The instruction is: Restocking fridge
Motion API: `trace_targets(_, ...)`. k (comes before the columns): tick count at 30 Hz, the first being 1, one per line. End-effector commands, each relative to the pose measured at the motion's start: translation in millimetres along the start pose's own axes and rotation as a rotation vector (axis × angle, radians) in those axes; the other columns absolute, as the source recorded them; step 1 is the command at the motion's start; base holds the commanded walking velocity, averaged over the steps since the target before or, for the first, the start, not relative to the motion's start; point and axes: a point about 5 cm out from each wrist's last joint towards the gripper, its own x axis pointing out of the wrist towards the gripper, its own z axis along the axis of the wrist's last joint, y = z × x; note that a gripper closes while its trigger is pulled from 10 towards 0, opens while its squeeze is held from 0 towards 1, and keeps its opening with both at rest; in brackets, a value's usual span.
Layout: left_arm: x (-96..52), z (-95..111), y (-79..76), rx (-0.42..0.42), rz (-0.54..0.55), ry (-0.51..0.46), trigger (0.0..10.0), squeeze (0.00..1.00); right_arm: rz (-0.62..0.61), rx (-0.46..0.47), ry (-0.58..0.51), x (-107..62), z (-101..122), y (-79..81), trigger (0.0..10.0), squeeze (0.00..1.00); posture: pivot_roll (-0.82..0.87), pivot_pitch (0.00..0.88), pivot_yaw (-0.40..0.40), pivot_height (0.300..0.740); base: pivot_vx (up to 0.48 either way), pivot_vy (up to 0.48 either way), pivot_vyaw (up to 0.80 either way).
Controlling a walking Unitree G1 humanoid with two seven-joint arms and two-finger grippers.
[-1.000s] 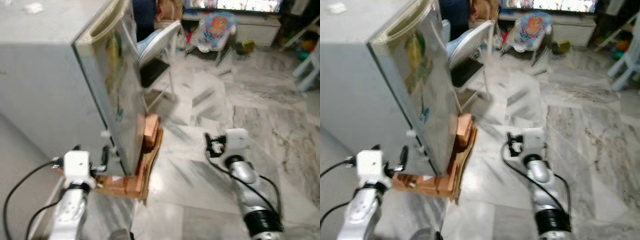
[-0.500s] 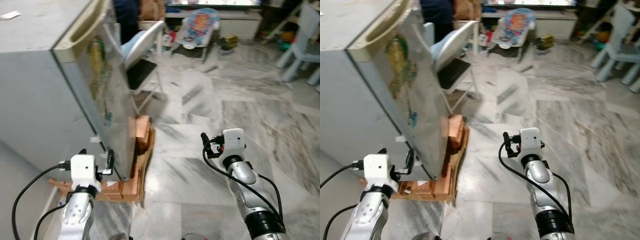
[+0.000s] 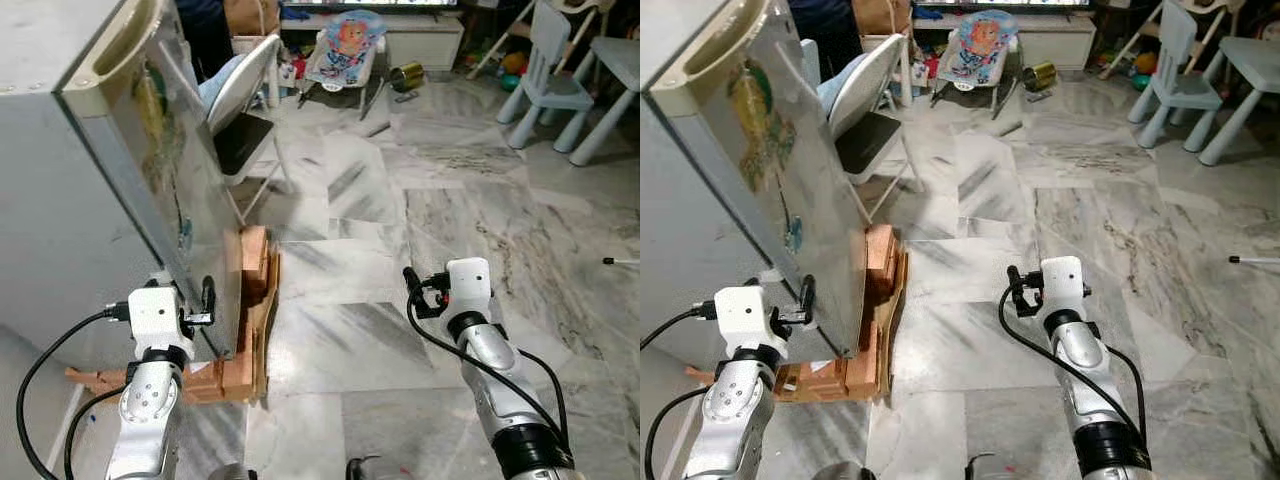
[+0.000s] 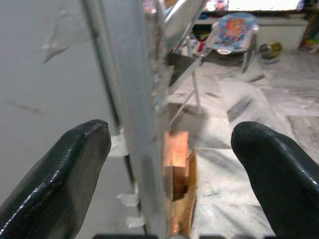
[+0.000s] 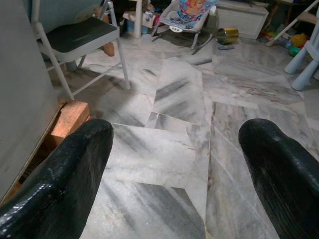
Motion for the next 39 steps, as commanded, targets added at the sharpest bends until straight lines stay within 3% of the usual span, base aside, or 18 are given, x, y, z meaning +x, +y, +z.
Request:
trace_targets(1,1.1,1.9,3.9,-0.003,0.021,-0.013,10.0,0.00,0.009,0.004,-0.016,-0.3,4.5,2.5,10.0,0.00,-0.03,0.079,0.004,0.740,0.000,0.000,0.00)
trace_targets(7,-6.8,4.0,4.5,-0.003,0.004,-0.024,10.0,0.00,0.012,0.002,-0.016,-2.7,3.6,3.4,10.0,0.00,-0.03,0.084,0.001,0.740,0.040,0.000,0.00)
trace_targets(20,-17.6,2.2,-12.4,-0.026,-0.050,-0.019,10.0,0.00,0.018,-0.003,-0.017,-2.3,4.4,5.5,10.0,0.00,-0.03,0.084,-0.002,0.740,0.275,0.000,0.00)
trace_targets(29,-29.1,-1.6,-3.2,-0.033,-0.010,0.003,10.0,0.00,0.024,-0.003,-0.012,-6.6,0.2,5.6,10.0,0.00,-0.02,0.088,-0.005,0.740,0.274,0.000,0.00)
trace_targets(39,-34.5,-1.5,-6.1,-0.037,-0.024,0.012,10.0,0.00,0.029,0.008,-0.012,-3.7,2.7,7.5,10.0,0.00,-0.02,0.091,-0.003,0.740,0.281,0.000,0.00)
